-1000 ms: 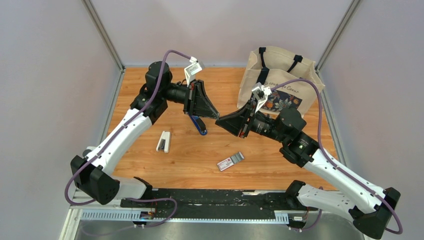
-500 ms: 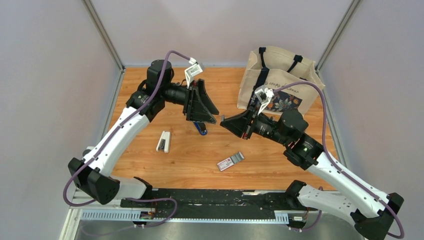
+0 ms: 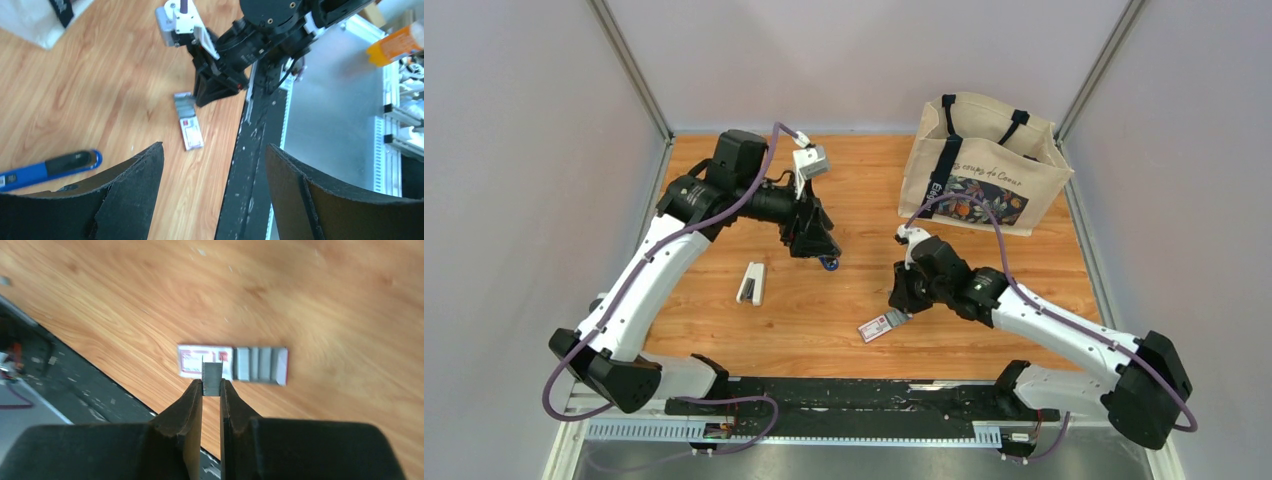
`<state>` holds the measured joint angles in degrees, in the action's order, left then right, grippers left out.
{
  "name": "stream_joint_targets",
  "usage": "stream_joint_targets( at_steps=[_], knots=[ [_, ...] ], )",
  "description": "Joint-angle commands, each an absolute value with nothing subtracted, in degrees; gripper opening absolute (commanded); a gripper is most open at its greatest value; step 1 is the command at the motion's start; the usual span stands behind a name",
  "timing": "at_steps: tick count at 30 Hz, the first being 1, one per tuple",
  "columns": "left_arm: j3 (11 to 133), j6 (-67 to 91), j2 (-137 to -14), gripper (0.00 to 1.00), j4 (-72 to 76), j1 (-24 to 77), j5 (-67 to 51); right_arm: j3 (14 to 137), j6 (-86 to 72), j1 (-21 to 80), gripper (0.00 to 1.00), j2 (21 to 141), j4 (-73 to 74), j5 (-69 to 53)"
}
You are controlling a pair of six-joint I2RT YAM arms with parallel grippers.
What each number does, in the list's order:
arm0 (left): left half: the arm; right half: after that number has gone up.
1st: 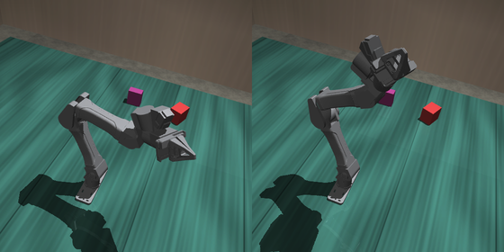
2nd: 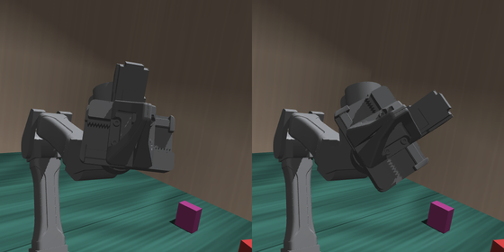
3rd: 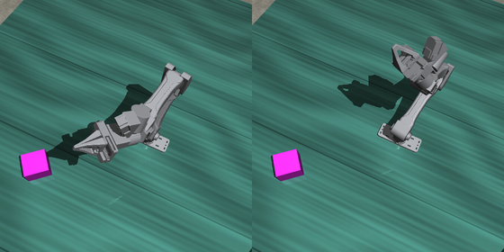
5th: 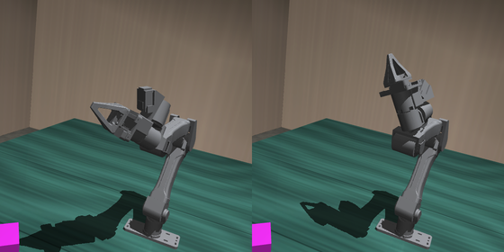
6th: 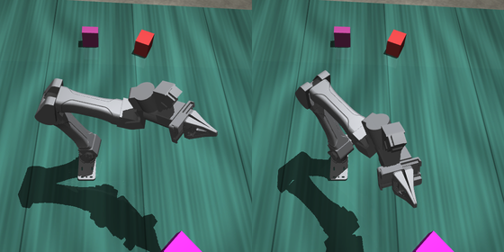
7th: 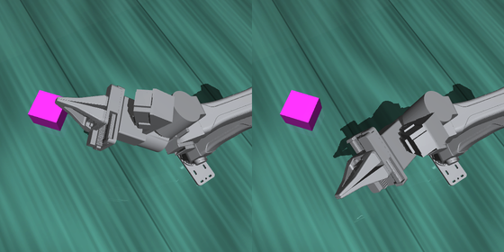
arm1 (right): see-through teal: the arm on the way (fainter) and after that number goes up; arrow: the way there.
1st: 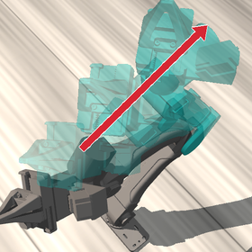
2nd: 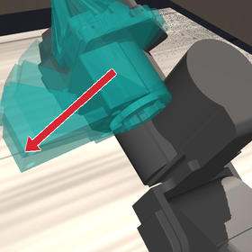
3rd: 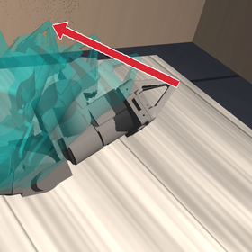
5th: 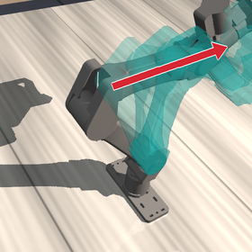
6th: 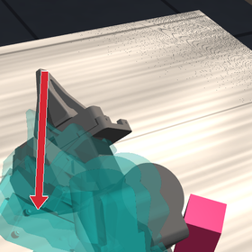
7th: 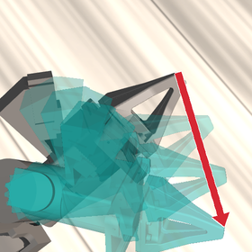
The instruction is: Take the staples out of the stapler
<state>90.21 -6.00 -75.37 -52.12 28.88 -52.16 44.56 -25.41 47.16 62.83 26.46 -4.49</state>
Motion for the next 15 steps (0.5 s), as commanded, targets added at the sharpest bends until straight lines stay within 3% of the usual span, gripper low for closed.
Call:
stream_joint_targets(
  at_steps=[1, 15],
  knots=[
    [87.55, -13.8, -72.6, 0.82, -57.57, 28.65, -46.94, 44.12, -23.99, 48.34, 0.0, 64.33, 30.67, 1.83],
    [79.81, -18.63, -73.48, 0.83, -57.83, 28.65, -43.86, 44.12, -20.74, 48.6, 0.0, 75.41, 30.94, 2.99]
  ],
)
